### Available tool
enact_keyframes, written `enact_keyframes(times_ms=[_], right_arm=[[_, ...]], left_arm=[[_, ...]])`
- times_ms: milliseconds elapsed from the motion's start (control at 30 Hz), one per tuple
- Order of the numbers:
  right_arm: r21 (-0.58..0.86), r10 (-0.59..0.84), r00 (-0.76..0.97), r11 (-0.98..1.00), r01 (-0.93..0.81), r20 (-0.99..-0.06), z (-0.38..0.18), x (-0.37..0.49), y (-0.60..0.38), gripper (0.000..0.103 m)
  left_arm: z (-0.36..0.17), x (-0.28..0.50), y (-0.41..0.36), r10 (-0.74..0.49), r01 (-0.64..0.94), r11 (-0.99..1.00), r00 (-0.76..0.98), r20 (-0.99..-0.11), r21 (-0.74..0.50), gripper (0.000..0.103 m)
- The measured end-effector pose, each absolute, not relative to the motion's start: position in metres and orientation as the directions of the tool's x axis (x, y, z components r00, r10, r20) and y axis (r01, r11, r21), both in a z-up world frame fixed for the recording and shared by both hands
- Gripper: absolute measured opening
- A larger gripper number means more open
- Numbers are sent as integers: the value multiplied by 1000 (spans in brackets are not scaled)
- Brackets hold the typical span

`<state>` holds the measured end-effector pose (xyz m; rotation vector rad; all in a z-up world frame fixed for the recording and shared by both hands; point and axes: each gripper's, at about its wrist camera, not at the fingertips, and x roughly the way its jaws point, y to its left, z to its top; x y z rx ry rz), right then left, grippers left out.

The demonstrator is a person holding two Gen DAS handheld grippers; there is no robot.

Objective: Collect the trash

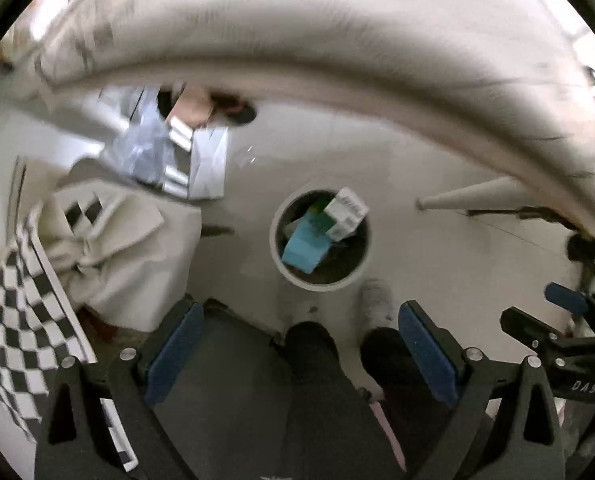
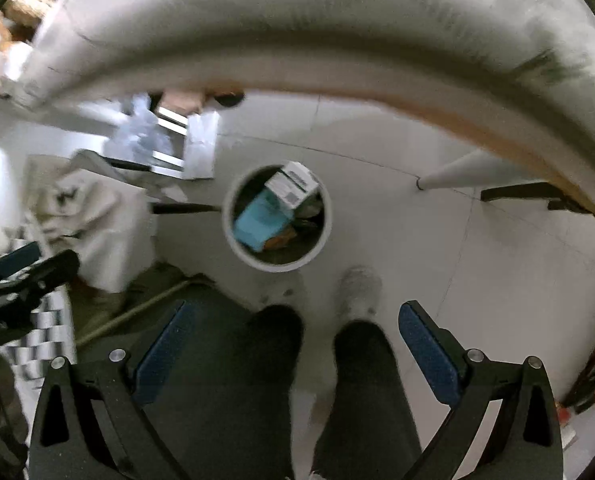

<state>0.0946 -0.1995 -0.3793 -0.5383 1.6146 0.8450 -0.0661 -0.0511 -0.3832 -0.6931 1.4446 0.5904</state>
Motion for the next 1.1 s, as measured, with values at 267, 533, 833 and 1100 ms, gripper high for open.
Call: enact_keyframes(times_ms=[267,533,833,1100], right_arm=[[336,227,-248,666,-666,-942,-237,78,-216,103],[424,356,-238,670,-609,-904,-141,57,-233,103],[482,396,-281,639,-599,-874,-89,46,-254,103],[501,416,-287,629,-595,-863,-72,34,-263,103]], left_arm=[[-260,-64,-52,-118,-592,777,198,-973,-214,100],[-186,-75,-52,-173,-540,779,306,-936,-320,100],[-133,-95,-58,-216,-538,738,384,-898,-407,100],[-112,-101,-69,-241,-498,749,411,-879,-437,100]])
